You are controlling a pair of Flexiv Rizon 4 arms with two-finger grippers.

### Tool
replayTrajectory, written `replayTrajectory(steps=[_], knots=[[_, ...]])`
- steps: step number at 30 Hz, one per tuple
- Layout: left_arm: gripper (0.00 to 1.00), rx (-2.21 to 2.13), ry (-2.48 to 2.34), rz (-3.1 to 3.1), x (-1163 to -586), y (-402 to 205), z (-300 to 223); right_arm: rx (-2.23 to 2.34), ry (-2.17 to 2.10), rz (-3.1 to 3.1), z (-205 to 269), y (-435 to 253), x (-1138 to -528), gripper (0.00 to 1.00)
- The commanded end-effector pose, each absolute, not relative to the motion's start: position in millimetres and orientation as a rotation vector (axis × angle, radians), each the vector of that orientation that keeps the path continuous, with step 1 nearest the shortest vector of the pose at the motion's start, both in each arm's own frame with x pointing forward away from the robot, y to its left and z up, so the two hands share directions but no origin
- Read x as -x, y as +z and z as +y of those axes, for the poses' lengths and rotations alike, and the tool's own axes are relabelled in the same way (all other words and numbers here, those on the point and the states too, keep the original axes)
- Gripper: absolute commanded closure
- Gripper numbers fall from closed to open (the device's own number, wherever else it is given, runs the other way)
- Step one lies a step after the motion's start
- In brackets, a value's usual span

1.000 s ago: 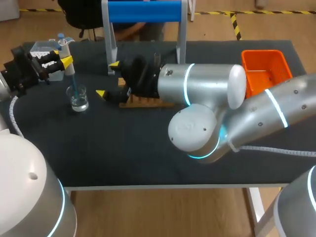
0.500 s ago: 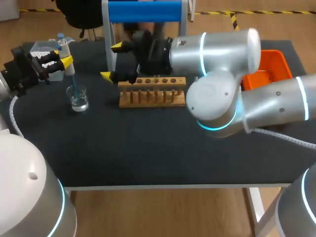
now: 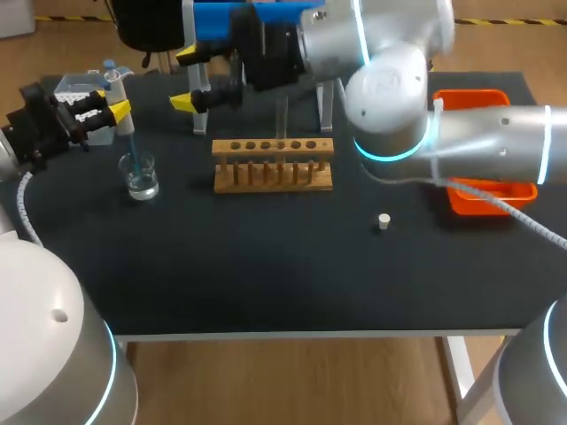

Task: Invert the test tube, pick up the pipette, mount the tip to pipette, aspirate from beaker and dispense into the tube, eject the tip, return the pipette, and cap with the stopper.

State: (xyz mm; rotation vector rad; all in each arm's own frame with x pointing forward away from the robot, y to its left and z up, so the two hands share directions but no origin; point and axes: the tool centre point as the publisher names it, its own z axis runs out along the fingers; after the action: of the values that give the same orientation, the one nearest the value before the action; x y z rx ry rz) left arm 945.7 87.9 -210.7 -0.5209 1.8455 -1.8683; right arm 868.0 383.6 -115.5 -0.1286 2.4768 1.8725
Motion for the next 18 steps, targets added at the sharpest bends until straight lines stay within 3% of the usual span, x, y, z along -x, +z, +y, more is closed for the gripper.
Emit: replayTrajectory(steps=[1,6,7,9,11,13,16,18], knots=[[1.0,0.514,-1.875,1.845,-946.3,-211.7,89.7,0.385,2.021,2.564,395.2,-114.8,-880.9,0.0],[1.0,0.514,-1.875,1.845,-946.3,-211.7,89.7,0.406,2.098,2.518,404.1,-105.1,-887.4,0.04],[1.0,0.514,-1.875,1.845,-946.3,-211.7,89.7,0.404,2.103,2.513,406.3,-103.9,-888.8,0.12],[1.0,0.514,-1.875,1.845,-946.3,-211.7,89.7,0.405,2.114,2.506,411.7,-102.5,-892.1,0.45],[1.0,0.514,-1.875,1.845,-946.3,-211.7,89.7,0.405,2.124,2.495,416.7,-101.5,-895.0,0.58],[1.0,0.514,-1.875,1.845,-946.3,-211.7,89.7,0.398,2.139,2.487,421.0,-101.1,-897.6,0.8],[1.0,0.514,-1.875,1.845,-946.3,-211.7,89.7,0.398,2.152,2.478,426.6,-100.7,-900.6,0.97],[1.0,0.514,-1.875,1.845,-946.3,-211.7,89.7,0.391,2.174,2.47,430.4,-100.6,-903.1,1.0]])
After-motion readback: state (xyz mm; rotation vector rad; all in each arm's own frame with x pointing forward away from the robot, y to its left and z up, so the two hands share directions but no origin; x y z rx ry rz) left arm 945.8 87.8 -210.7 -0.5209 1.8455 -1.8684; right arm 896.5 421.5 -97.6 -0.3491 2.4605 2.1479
